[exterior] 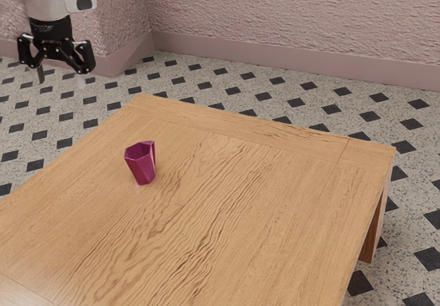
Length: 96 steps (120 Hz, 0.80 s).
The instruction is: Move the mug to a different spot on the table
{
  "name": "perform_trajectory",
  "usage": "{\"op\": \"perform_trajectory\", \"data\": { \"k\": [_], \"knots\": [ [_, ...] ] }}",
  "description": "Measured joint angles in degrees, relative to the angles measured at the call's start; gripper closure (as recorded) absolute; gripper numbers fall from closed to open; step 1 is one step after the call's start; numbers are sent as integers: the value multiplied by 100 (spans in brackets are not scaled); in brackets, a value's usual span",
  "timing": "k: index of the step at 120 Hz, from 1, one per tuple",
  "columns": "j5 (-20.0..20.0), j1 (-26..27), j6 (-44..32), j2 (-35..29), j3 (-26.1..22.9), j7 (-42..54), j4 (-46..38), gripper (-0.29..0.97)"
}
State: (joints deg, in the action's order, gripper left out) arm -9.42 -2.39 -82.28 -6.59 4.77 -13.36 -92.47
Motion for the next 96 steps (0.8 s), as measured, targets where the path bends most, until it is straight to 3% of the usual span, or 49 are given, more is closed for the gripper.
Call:
{"op": "perform_trajectory", "data": {
  "k": [26,63,96],
  "knots": [
    [-6,92,-191,131,-70,-128,-61,0],
    [177,95,-1328,1805,-88,-381,-37,0],
    [339,-20,-1784,2807,-91,-552,389,0]
  ]
}}
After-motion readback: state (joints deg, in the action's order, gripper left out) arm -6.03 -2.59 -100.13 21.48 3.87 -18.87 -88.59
